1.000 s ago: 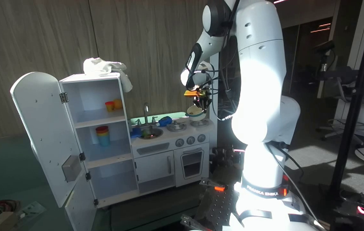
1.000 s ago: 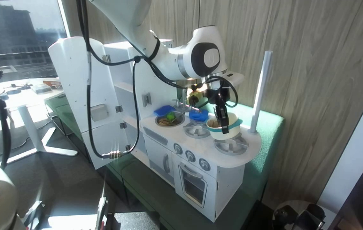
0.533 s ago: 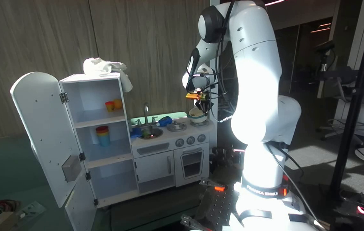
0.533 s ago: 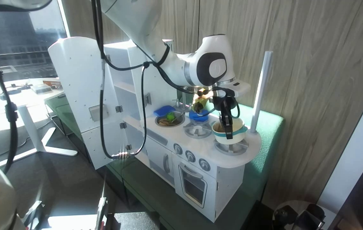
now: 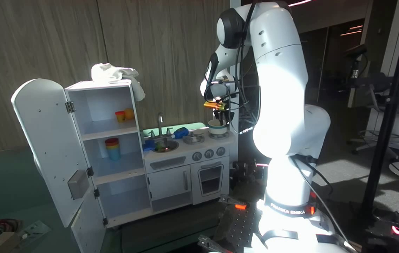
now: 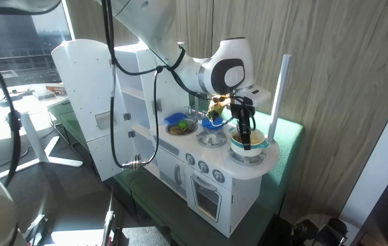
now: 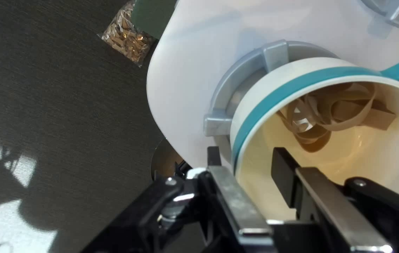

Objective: Pick the spoon from the white bowl and place it in the sink, pick the white bowl and pour some of the substance it contains into the sink

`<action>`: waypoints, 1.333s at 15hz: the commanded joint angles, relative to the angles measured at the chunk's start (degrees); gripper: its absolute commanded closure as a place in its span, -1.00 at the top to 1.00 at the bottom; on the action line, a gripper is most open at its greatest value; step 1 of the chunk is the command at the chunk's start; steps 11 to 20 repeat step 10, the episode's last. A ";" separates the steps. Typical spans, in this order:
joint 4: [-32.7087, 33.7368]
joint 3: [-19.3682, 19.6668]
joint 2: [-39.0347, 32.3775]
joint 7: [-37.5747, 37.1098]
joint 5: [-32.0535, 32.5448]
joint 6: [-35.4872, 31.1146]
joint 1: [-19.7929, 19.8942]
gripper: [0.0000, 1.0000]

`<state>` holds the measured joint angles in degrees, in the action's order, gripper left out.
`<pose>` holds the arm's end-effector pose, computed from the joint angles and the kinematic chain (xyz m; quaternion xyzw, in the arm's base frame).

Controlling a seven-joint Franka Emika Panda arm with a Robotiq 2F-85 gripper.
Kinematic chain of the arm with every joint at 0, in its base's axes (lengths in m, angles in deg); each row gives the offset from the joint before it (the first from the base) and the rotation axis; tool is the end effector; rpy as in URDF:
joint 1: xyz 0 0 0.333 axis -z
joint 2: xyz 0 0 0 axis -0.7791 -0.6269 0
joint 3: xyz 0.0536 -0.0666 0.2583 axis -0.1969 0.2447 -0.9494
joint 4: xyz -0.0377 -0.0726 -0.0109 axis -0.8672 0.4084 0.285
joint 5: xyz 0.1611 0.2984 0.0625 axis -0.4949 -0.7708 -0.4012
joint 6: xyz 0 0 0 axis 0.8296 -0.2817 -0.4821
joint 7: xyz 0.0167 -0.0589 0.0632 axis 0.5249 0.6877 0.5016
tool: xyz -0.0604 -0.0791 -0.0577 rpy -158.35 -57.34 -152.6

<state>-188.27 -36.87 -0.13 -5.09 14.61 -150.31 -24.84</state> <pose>0.3376 -0.4592 0.3153 0.6100 -0.7823 0.0958 0.0816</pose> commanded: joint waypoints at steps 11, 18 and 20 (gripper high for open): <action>-10.39 1.54 24.01 1.68 18.55 1.82 -5.84 1.00; -10.39 1.54 24.01 1.68 18.55 1.82 -5.84 1.00; -10.39 1.54 24.01 1.68 18.55 1.82 -5.84 1.00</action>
